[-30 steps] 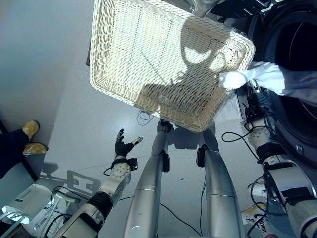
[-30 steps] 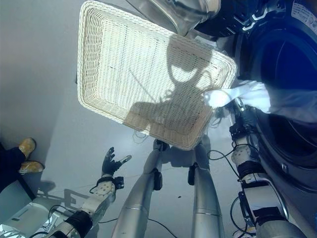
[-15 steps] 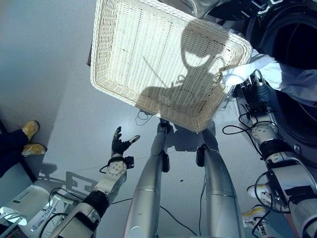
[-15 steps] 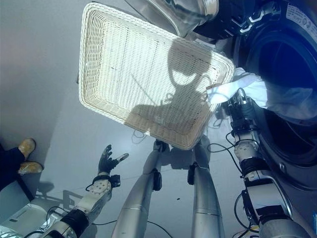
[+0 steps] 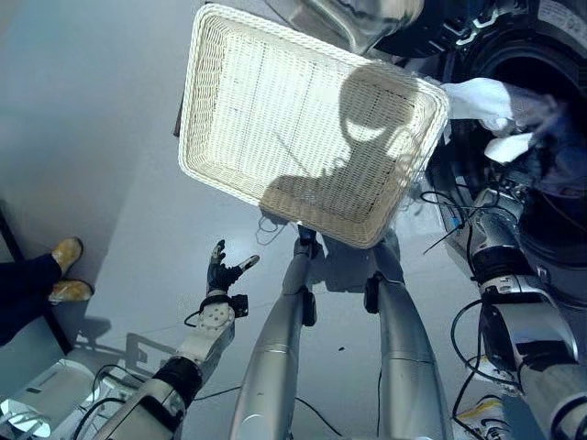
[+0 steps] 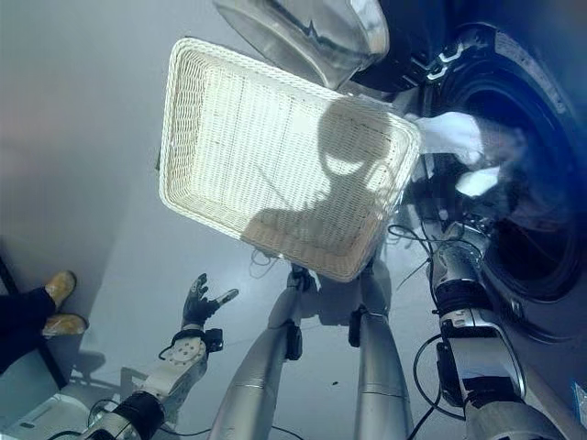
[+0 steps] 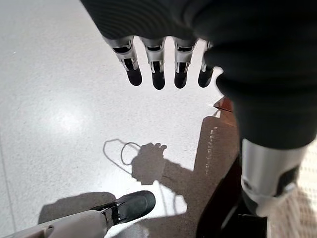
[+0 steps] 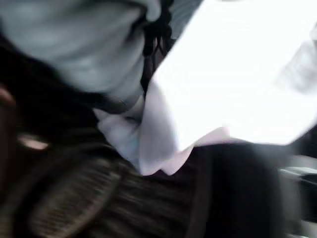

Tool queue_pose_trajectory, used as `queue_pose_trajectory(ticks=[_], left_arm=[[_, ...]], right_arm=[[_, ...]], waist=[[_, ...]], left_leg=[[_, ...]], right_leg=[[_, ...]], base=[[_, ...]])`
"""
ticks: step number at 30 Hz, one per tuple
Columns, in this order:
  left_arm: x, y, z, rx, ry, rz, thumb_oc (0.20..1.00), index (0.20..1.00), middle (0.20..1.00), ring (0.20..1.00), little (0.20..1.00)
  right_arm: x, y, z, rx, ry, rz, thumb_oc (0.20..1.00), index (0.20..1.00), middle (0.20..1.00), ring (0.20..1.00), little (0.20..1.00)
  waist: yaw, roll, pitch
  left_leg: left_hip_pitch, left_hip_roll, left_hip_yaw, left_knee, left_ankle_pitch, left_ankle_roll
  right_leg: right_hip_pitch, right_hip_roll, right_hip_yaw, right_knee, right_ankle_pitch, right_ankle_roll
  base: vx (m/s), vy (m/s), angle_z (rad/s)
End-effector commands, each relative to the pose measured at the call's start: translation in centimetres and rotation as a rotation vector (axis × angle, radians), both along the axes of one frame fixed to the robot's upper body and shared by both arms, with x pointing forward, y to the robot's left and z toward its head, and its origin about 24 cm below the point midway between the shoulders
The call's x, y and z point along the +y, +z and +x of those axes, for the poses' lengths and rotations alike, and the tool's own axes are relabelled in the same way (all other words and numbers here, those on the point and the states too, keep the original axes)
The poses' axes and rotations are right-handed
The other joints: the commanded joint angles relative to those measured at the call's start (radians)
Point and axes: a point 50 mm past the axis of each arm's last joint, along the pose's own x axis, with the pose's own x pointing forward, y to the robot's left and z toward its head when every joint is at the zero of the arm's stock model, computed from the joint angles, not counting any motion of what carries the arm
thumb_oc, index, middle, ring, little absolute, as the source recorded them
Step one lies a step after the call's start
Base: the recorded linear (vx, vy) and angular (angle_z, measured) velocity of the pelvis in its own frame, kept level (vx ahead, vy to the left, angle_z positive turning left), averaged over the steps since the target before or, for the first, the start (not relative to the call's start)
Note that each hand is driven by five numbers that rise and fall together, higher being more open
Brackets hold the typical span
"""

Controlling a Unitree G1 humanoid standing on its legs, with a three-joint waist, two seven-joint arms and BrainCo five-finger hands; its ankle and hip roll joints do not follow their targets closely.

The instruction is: Put the clothes into the washing machine.

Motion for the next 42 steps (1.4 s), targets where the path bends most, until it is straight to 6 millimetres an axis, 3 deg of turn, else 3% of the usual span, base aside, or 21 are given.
queue_pose_trajectory(ticks=[1, 10, 11, 12, 13, 15, 16, 17, 18, 20, 22, 24, 25, 26, 27, 29, 30, 36, 41, 42], left_arm=[[-0.8, -1.9, -2.0, 0.043, -0.001, -0.019, 1.0, 1.0, 1.0, 1.0, 1.0], [-0.2, -2.1, -2.4, 0.056, -0.002, -0.009, 1.0, 1.0, 1.0, 1.0, 1.0], [0.0, -2.1, -2.5, 0.057, -0.003, -0.009, 1.0, 1.0, 1.0, 1.0, 1.0], [0.7, -2.0, -2.7, 0.064, 0.0, 0.002, 1.0, 1.0, 1.0, 1.0, 1.0], [0.7, -2.0, -2.7, 0.064, 0.0, 0.002, 1.0, 1.0, 1.0, 1.0, 1.0], [1.2, -1.9, -2.8, 0.068, 0.007, 0.013, 1.0, 1.0, 1.0, 1.0, 1.0], [1.2, -1.9, -2.8, 0.068, 0.007, 0.013, 1.0, 1.0, 1.0, 1.0, 1.0], [2.0, -1.5, -2.8, 0.063, 0.016, 0.024, 1.0, 1.0, 1.0, 1.0, 1.0], [2.3, -1.3, -2.7, 0.064, 0.02, 0.028, 1.0, 1.0, 1.0, 1.0, 1.0], [2.4, -1.2, -2.7, 0.066, 0.021, 0.03, 1.0, 1.0, 1.0, 1.0, 1.0], [3.0, -0.9, -2.4, 0.066, 0.027, 0.036, 1.0, 1.0, 1.0, 1.0, 1.0], [3.3, -0.9, -2.3, 0.071, 0.026, 0.039, 1.0, 1.0, 1.0, 1.0, 1.0], [3.4, -0.5, -1.9, 0.064, 0.024, 0.043, 1.0, 1.0, 1.0, 1.0, 1.0], [3.4, -0.5, -1.9, 0.064, 0.024, 0.043, 1.0, 1.0, 1.0, 1.0, 1.0], [3.7, 0.0, -1.5, 0.053, 0.017, 0.061, 1.0, 1.0, 1.0, 1.0, 1.0], [3.8, 0.1, -1.5, 0.052, 0.017, 0.066, 1.0, 1.0, 1.0, 1.0, 1.0], [4.4, 0.1, -1.6, 0.051, 0.017, 0.087, 1.0, 1.0, 1.0, 1.0, 1.0], [4.5, 0.2, -1.3, 0.048, 0.017, 0.116, 1.0, 1.0, 1.0, 1.0, 1.0], [4.1, 0.0, -1.4, 0.042, 0.019, 0.118, 1.0, 1.0, 1.0, 1.0, 1.0], [3.8, 0.0, -1.4, 0.037, 0.014, 0.113, 1.0, 1.0, 1.0, 1.0, 1.0]], right_arm=[[-3.1, 1.2, -2.4, -0.019, -0.18, 0.064, 0.2, 0.2, 0.2, 0.2, 0.2], [-7.7, 0.5, -6.4, 0.079, -0.472, 0.314, 0.2, 0.2, 0.2, 0.2, 0.2], [-8.4, 0.7, -7.3, 0.085, -0.526, 0.356, 0.2, 0.2, 0.2, 0.2, 0.2], [-10.4, 0.7, -10.2, 0.117, -0.679, 0.485, 0.2, 0.2, 0.2, 0.2, 0.2], [-10.4, 0.7, -10.2, 0.117, -0.679, 0.485, 0.2, 0.2, 0.2, 0.2, 0.2], [-12.1, 0.8, -12.6, 0.193, -0.833, 0.528, 0.247, 0.247, 0.247, 0.247, 0.247], [-12.1, 0.8, -12.6, 0.193, -0.833, 0.528, 0.247, 0.247, 0.247, 0.247, 0.247], [-13.6, 2.7, -15.1, 0.225, -0.94, 0.602, 0.89, 0.89, 0.89, 0.89, 0.89], [-13.9, 2.8, -15.6, 0.234, -0.956, 0.618, 1.0, 1.0, 1.0, 1.0, 1.0], [-14.2, 2.8, -15.8, 0.241, -0.948, 0.634, 1.0, 1.0, 1.0, 1.0, 1.0], [-15.3, 1.0, -14.9, 0.29, -0.773, 0.684, 1.0, 1.0, 1.0, 1.0, 1.0], [-15.8, -1.0, -13.0, 0.393, -0.544, 0.614, 1.0, 1.0, 1.0, 1.0, 1.0], [-14.9, -2.2, -10.1, 0.534, -0.282, 0.467, 1.0, 1.0, 1.0, 1.0, 1.0], [-14.9, -2.2, -10.1, 0.534, -0.282, 0.467, 1.0, 1.0, 1.0, 1.0, 1.0], [-12.6, -2.4, -6.8, 0.597, 0.005, 0.241, 1.0, 1.0, 1.0, 1.0, 1.0], [-12.1, -2.3, -6.4, 0.603, 0.042, 0.208, 1.0, 1.0, 1.0, 1.0, 1.0], [-10.9, -3.1, -5.4, 0.682, 0.152, 0.067, 1.0, 1.0, 1.0, 1.0, 1.0], [-9.3, -4.9, -4.4, 0.758, 0.219, -0.1, 1.0, 1.0, 1.0, 1.0, 1.0], [-9.4, -4.2, -4.0, 0.952, 0.067, -0.268, 1.0, 1.0, 1.0, 1.0, 1.0], [-9.4, -3.7, -3.9, 1.058, 0.003, -0.384, 1.0, 1.0, 1.0, 1.0, 1.0]], waist=[[-0.03, 0.096, -0.008], [-0.05, 0.092, -0.008], [-0.051, 0.092, -0.008], [-0.059, 0.085, -0.008], [-0.059, 0.085, -0.008], [-0.059, 0.078, -0.008], [-0.059, 0.078, -0.008], [-0.06, 0.074, -0.008], [-0.063, 0.07, -0.008], [-0.063, 0.069, -0.008], [-0.066, 0.062, -0.008], [-0.065, 0.058, -0.008], [-0.057, 0.054, -0.008], [-0.057, 0.054, -0.008], [-0.046, 0.048, -0.008], [-0.046, 0.047, -0.008], [-0.043, 0.037, -0.008], [-0.027, 0.025, -0.008], [-0.02, 0.022, -0.008], [-0.016, 0.021, -0.008]], left_leg=[[-0.005, -0.031, 0.039, 0.099, -0.058, -0.031], [0.025, -0.032, 0.055, 0.12, -0.078, -0.029], [0.026, -0.031, 0.056, 0.121, -0.08, -0.029], [0.028, -0.029, 0.055, 0.123, -0.084, -0.031], [0.028, -0.029, 0.055, 0.123, -0.084, -0.031], [0.025, -0.029, 0.05, 0.122, -0.082, -0.03], [0.025, -0.029, 0.05, 0.122, -0.082, -0.03], [0.01, -0.026, 0.049, 0.122, -0.074, -0.031], [0.005, -0.024, 0.049, 0.121, -0.071, -0.032], [0.002, -0.024, 0.047, 0.12, -0.068, -0.033], [-0.005, -0.021, 0.043, 0.117, -0.064, -0.036], [0.004, -0.022, 0.038, 0.113, -0.069, -0.036], [0.003, -0.025, 0.033, 0.106, -0.063, -0.031], [0.003, -0.025, 0.033, 0.106, -0.063, -0.031], [-0.001, -0.024, 0.031, 0.097, -0.057, -0.026], [-0.002, -0.024, 0.03, 0.097, -0.056, -0.026], [-0.007, -0.023, 0.027, 0.098, -0.055, -0.027], [-0.009, -0.026, 0.019, 0.091, -0.056, -0.022], [-0.011, -0.026, 0.015, 0.081, -0.053, -0.021], [-0.01, -0.028, 0.013, 0.075, -0.052, -0.019]], right_leg=[[0.06, 0.035, -0.013, 0.04, -0.061, 0.096], [0.092, 0.03, -0.006, 0.043, -0.067, 0.095], [0.093, 0.03, -0.005, 0.045, -0.069, 0.095], [0.097, 0.032, -0.003, 0.05, -0.074, 0.094], [0.097, 0.032, -0.003, 0.05, -0.074, 0.094], [0.096, 0.036, -0.002, 0.052, -0.072, 0.094], [0.096, 0.036, -0.002, 0.052, -0.072, 0.094], [0.085, 0.039, -0.007, 0.055, -0.066, 0.092], [0.081, 0.041, -0.008, 0.057, -0.065, 0.093], [0.078, 0.042, -0.008, 0.058, -0.065, 0.092], [0.072, 0.044, -0.006, 0.059, -0.066, 0.093], [0.081, 0.043, -0.008, 0.06, -0.072, 0.094], [0.081, 0.044, -0.01, 0.054, -0.066, 0.093], [0.081, 0.044, -0.01, 0.054, -0.066, 0.093], [0.08, 0.044, -0.015, 0.046, -0.058, 0.092], [0.079, 0.044, -0.017, 0.045, -0.057, 0.091], [0.076, 0.044, -0.027, 0.051, -0.059, 0.091], [0.085, 0.04, -0.049, 0.042, -0.057, 0.092], [0.084, 0.043, -0.055, 0.028, -0.045, 0.096], [0.086, 0.043, -0.057, 0.018, -0.039, 0.097]], base=[[0.0, 0.029, -0.08], [0.0, 0.005, -0.03], [0.0, 0.0, 0.0], [0.0, 0.0, 0.0], [0.02, -0.034, 0.0], [0.01, -0.036, -0.01], [0.0, -0.063, 0.05], [0.0, -0.062, 0.07], [0.01, -0.064, 0.05], [0.0, -0.015, -0.01], [0.0, -0.039, 0.0], [0.02, -0.048, 0.02], [0.0, -0.047, 0.03], [-0.03, -0.082, 0.08], [-0.02, -0.049, 0.05], [-0.02, -0.069, 0.06], [-0.02, -0.092, 0.03], [-0.01, -0.064, 0.02], [-0.01, -0.007, 0.03], [0.0, 0.0, 0.0]])
